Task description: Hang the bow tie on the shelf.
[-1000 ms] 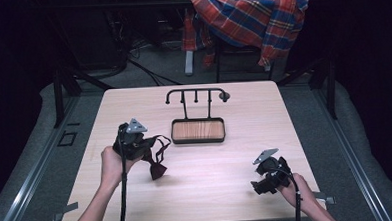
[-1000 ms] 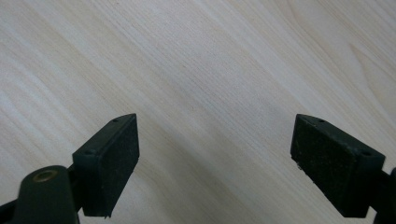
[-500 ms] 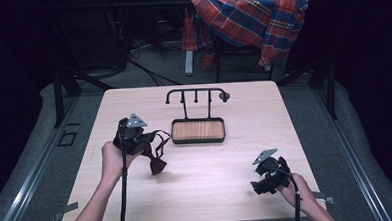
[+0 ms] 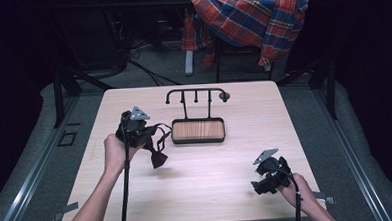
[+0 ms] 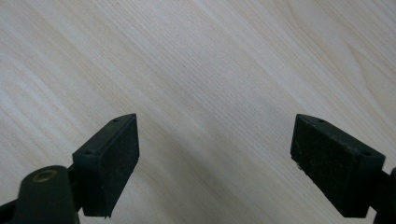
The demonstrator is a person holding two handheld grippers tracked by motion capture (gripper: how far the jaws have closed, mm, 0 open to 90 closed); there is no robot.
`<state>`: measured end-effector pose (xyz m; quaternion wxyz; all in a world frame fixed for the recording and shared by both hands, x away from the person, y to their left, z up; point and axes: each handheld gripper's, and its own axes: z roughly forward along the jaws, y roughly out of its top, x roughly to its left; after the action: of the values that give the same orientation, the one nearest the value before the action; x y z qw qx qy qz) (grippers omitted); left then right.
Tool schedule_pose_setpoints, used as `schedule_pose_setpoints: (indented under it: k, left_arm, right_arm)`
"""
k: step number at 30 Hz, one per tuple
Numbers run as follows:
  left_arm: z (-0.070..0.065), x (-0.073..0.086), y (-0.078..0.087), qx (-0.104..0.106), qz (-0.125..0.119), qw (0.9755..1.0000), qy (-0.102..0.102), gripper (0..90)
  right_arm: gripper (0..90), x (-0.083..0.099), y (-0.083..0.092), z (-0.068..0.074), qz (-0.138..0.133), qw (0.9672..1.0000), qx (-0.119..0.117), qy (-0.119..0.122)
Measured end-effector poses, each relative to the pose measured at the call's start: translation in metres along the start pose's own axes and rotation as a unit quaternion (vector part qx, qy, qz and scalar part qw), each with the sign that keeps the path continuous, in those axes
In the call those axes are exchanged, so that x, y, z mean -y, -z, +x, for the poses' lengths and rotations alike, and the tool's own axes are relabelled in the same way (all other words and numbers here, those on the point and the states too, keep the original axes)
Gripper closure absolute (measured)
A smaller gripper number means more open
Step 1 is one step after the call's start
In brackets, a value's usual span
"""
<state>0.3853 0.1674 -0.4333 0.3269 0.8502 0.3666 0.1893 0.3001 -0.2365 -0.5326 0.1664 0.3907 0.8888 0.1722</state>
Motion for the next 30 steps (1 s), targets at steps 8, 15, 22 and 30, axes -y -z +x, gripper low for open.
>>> schedule_pose_setpoints:
  k: [8, 15, 22, 30]
  left_arm:
    - [0.004, -0.015, 0.004, -0.013, -0.005, 0.9999, -0.007, 88.6]
    - [0.007, -0.031, 0.007, -0.023, -0.007, 0.9996, -0.014, 88.6]
    - [0.008, -0.047, 0.007, -0.033, -0.009, 0.9991, -0.025, 88.6]
    - [0.009, -0.06, 0.002, -0.04, -0.004, 0.9986, -0.035, 88.7]
  right_arm:
    - [15.2, 0.0, -0.001, 0.0, -0.001, 1.0, -0.003, -0.002]
    - [15.2, 0.0, 0.001, -0.001, 0.011, 0.9999, -0.001, 0.007]
    - [15.2, 0.0, 0.001, -0.001, 0.01, 0.9999, -0.001, 0.007]
    - [15.2, 0.0, 0.001, -0.002, 0.013, 0.9999, 0.0, 0.007]
